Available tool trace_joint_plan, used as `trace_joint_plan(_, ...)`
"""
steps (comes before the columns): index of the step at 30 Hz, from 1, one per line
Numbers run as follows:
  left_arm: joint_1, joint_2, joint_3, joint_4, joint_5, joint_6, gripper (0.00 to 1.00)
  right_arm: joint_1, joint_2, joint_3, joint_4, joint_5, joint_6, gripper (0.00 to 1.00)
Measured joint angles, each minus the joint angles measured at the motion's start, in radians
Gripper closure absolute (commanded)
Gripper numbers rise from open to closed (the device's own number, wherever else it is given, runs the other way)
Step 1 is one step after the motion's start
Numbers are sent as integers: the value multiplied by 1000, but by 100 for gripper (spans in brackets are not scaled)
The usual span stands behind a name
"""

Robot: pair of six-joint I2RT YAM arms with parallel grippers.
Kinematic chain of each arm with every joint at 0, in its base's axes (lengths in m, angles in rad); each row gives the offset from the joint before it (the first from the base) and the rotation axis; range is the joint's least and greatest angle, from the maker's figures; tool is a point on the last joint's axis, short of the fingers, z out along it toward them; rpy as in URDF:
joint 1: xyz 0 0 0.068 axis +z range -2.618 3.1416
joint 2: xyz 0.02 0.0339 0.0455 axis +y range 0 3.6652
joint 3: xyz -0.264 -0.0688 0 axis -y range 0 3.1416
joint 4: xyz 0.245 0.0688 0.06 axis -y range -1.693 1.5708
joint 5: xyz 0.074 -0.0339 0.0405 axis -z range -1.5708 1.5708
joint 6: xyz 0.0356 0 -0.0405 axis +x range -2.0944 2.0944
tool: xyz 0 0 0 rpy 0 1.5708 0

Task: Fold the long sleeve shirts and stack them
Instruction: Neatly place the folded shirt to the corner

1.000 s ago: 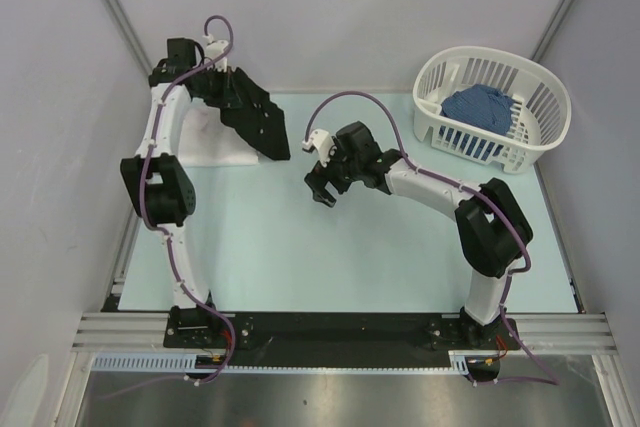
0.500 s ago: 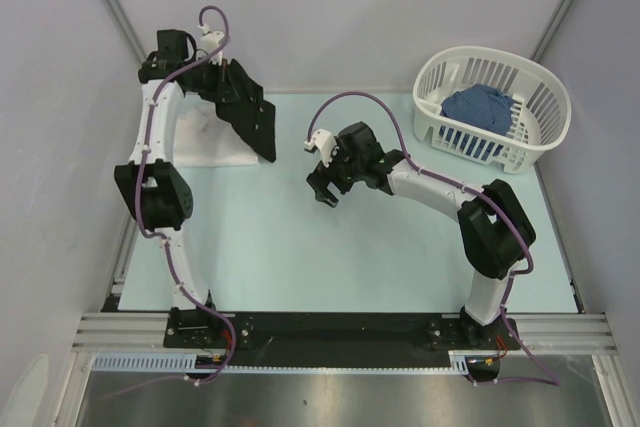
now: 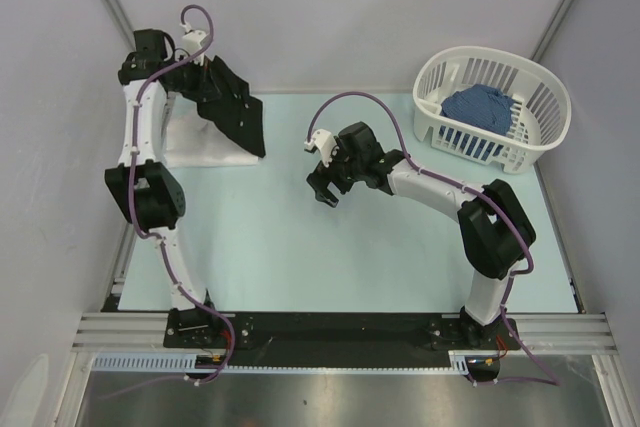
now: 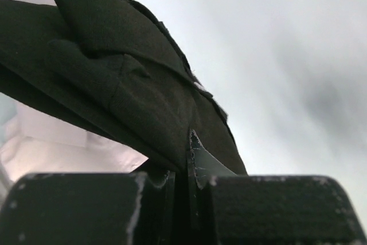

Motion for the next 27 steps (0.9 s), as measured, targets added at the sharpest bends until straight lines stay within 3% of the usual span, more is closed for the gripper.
trace_joint_plan(3,21,22,2,0,3,34,94,0,0,0,0,0,-2,0)
trace_joint_plan(15,152,186,5,18,10,138,75,6,0,1,-8,9,-13,0)
trace_joint_plan(21,187,210,6,61,-48,187,44,15,1,7,-11,16,-26,0)
trace_joint_plan(23,193,216,5,71,-84,200,39,15,1,11,-15,18,-29,0)
trace_joint_plan(24,196,219,5,77,-107,204,25,15,1,13,-16,18,-31,0)
trace_joint_plan(27,204,220,5,89,-169,198,1,14,1,18,-23,18,-34,0)
